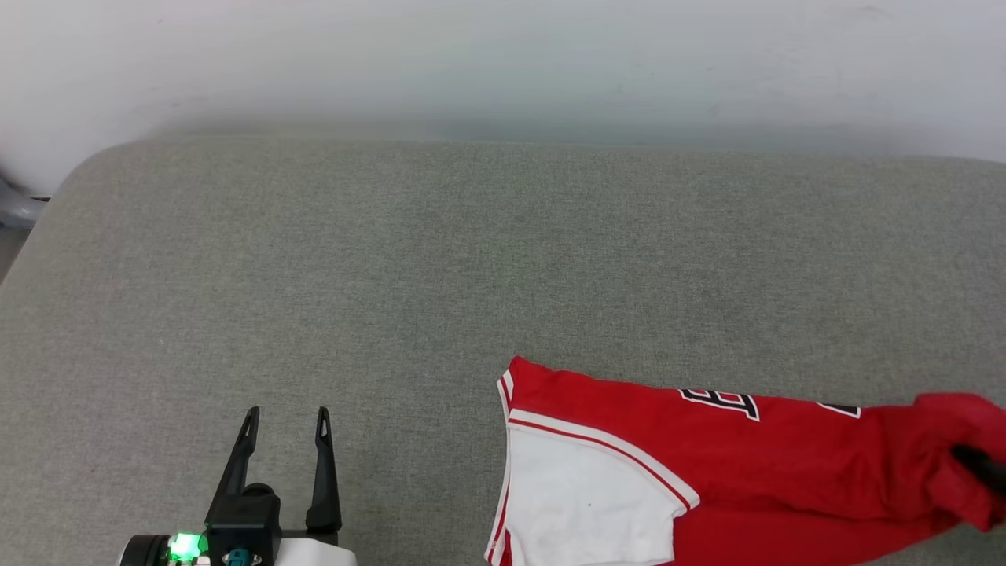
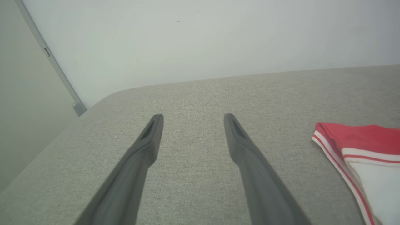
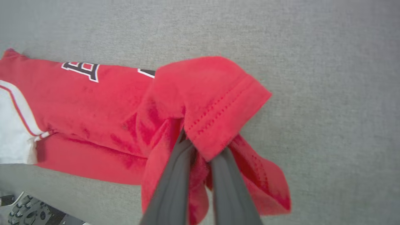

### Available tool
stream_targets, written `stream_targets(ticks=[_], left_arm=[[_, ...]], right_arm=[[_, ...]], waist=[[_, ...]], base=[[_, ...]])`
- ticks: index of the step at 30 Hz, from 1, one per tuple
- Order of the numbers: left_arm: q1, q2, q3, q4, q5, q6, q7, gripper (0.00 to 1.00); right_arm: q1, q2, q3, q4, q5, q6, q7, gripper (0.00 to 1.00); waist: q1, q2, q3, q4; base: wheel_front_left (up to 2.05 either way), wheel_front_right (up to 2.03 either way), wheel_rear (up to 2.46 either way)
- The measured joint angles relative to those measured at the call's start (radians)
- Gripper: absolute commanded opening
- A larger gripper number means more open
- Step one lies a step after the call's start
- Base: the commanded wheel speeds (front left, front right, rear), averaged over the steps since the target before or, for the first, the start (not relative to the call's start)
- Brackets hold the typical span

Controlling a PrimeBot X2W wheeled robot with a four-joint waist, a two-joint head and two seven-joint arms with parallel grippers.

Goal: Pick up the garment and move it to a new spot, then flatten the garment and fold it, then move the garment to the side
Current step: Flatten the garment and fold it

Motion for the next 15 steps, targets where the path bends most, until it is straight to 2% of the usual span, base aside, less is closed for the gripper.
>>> stream_targets(ticks=[6, 10, 15], left_arm=[[-0.001, -0.009, -0.002, 0.005, 0.006, -0.012, 0.0, 1.0], [-0.013, -0.015, -0.01, 0.009, 0.013, -0.02, 0.0, 1.0], [-0.026, -0.022, -0.017, 0.015, 0.019, -0.029, 0.0, 1.0]], right_arm=[[0.005, 0.02, 0.005, -0.209, -0.012, 0.0, 0.046, 0.0], [-0.012, 0.069, 0.036, -0.3, -0.07, 0.0, 0.1, 0.0], [-0.083, 0.148, 0.089, -0.354, -0.142, 0.0, 0.166, 0.0]], waist=[[0.0, 0.0001, 0.002, -0.002], [-0.0001, 0.0, 0.01, 0.006], [0.0, 0.0, 0.024, 0.03]], base=[[0.0, 0.0, 0.0], [0.0, 0.0, 0.0], [0.0, 0.0, 0.0]])
